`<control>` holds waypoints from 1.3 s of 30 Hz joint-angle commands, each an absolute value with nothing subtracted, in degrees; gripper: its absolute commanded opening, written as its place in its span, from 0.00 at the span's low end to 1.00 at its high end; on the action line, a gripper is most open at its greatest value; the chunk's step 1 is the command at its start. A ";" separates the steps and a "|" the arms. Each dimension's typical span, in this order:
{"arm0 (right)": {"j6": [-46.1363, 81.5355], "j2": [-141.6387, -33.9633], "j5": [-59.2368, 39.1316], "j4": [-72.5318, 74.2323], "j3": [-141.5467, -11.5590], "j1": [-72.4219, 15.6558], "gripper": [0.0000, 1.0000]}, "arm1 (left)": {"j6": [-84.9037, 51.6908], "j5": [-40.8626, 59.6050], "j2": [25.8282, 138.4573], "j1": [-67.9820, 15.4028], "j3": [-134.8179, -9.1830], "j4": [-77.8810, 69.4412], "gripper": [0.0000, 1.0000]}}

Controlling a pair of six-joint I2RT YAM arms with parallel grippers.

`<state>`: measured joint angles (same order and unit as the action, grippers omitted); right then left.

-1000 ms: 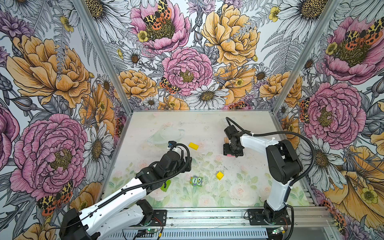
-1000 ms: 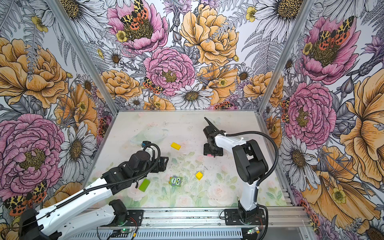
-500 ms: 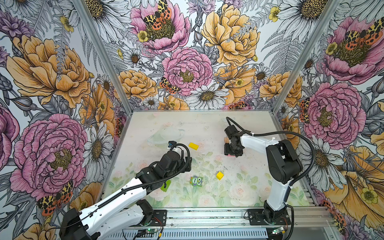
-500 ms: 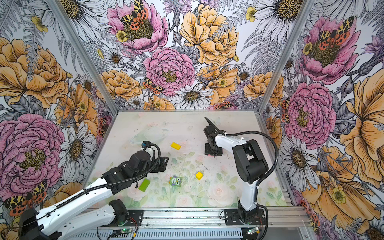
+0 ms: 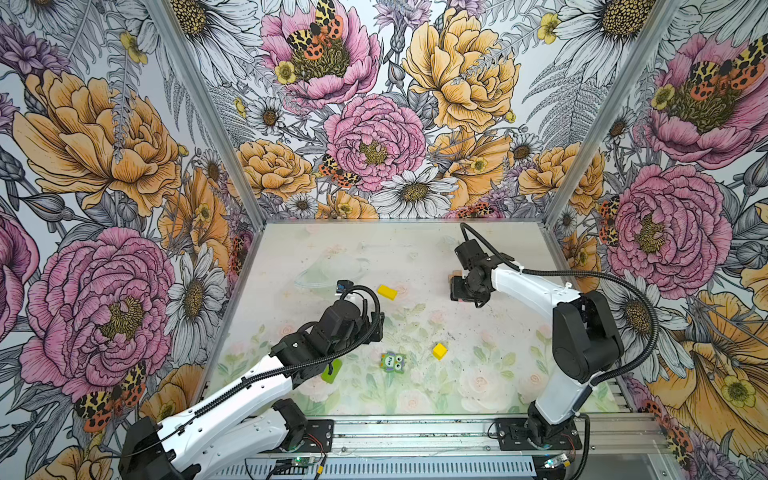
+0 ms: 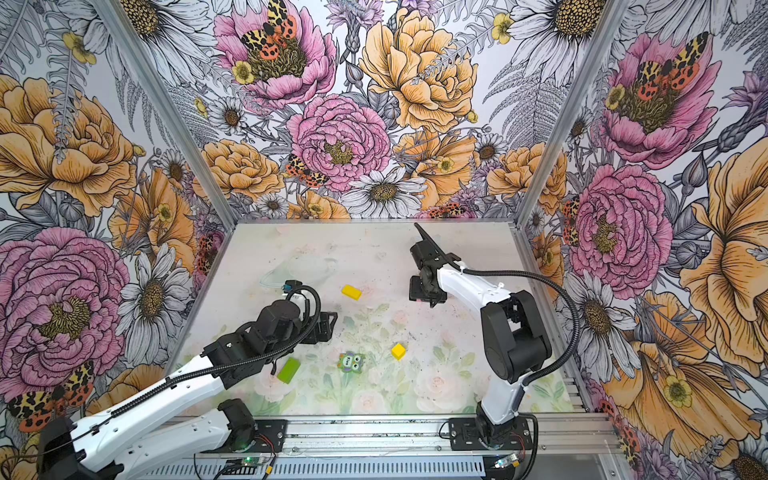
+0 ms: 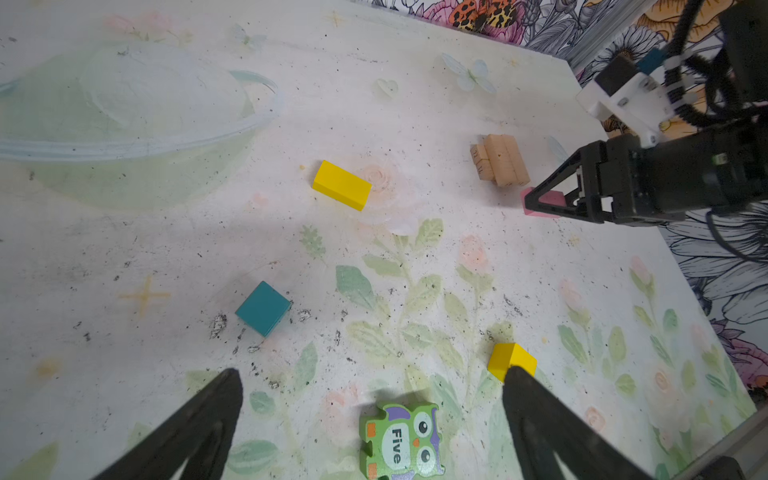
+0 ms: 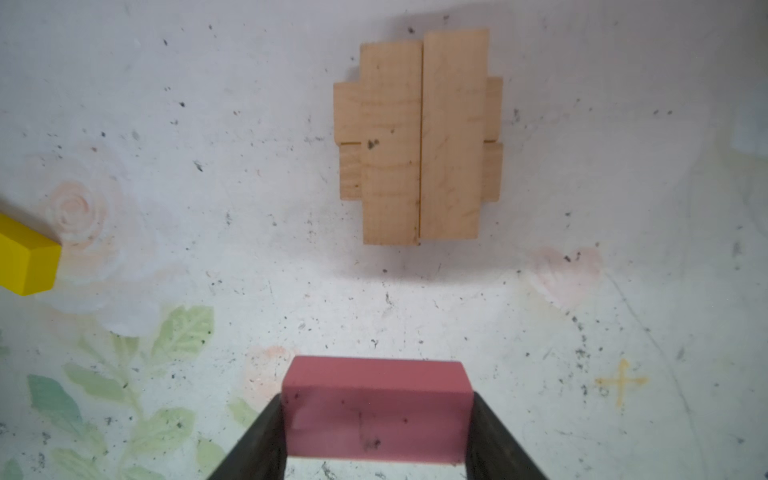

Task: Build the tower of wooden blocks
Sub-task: 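Lift the pink block with the right gripper, then carry the pink block with the right gripper over the stack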

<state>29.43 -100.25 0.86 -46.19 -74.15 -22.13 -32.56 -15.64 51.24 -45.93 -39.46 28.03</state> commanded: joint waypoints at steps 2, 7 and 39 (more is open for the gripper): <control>28.26 -98.92 2.76 -48.40 -78.60 -21.59 0.53 | -30.86 -15.39 51.45 -45.44 -41.73 27.16 0.99; 27.20 -102.51 2.59 -48.94 -83.26 -20.06 0.53 | -30.33 -15.38 52.08 -44.83 -42.30 27.16 0.99; 20.83 -120.47 3.94 -50.63 -98.94 -15.82 0.53 | -26.41 -9.04 64.07 -38.49 -47.66 23.89 0.99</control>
